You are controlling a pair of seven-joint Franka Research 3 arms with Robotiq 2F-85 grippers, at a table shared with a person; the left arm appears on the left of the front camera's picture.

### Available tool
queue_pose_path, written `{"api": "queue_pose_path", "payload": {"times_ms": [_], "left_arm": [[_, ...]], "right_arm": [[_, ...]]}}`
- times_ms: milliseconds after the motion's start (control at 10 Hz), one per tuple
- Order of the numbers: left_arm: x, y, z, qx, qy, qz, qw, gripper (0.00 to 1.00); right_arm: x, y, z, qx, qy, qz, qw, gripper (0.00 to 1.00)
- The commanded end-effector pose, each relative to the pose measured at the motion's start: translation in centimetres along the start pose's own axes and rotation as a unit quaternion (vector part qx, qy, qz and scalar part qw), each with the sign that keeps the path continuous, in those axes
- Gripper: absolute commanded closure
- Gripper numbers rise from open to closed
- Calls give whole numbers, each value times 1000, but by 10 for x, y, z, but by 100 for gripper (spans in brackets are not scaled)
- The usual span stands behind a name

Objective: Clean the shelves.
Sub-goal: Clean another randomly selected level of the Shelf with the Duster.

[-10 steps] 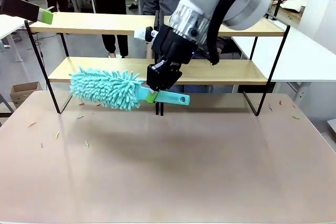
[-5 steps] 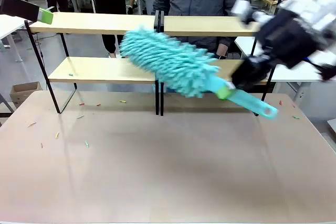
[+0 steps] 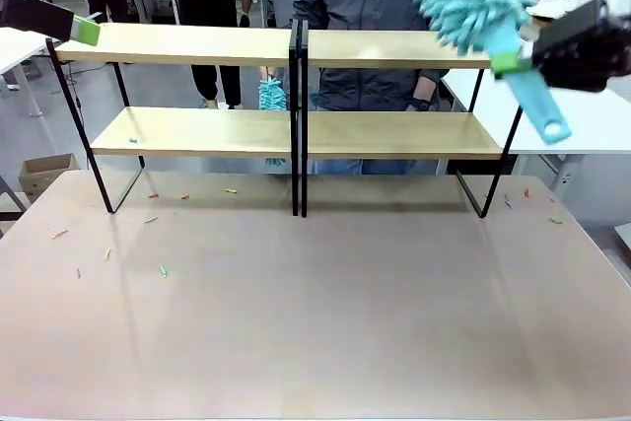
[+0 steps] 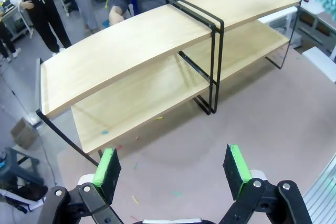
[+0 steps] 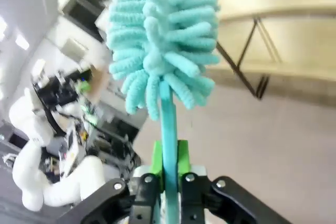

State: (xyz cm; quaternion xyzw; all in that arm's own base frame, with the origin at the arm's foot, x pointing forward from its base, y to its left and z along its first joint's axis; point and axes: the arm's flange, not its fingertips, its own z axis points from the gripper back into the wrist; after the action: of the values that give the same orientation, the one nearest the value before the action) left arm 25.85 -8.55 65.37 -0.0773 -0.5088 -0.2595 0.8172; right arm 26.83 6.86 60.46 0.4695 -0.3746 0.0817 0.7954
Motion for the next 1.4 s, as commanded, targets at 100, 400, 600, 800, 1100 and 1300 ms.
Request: {"api": "queue_pose_path", "payload": {"times_ms": [100, 400, 600, 800, 1100, 1300], "left_arm": [[-1, 1, -1, -1, 0, 1, 1000, 0], [-1, 1, -1, -1, 0, 1, 1000, 0], [-1, 1, -1, -1, 0, 1, 1000, 0], [-1, 1, -1, -1, 0, 1, 1000, 0], [-1, 1, -1, -1, 0, 1, 1000, 0], [-1, 1, -1, -1, 0, 1, 1000, 0]], "right_arm": [[0, 0, 0, 0, 0, 0, 1000, 88], [-1, -5, -9, 4, -4, 3, 1000, 88], [2, 13, -44, -6, 66, 41, 997, 88], [1, 33, -87, -6, 191, 85, 978, 88], [-1, 46, -143, -65, 324, 118, 936, 88], [-7, 51, -192, -95, 379, 124, 912, 88]]}}
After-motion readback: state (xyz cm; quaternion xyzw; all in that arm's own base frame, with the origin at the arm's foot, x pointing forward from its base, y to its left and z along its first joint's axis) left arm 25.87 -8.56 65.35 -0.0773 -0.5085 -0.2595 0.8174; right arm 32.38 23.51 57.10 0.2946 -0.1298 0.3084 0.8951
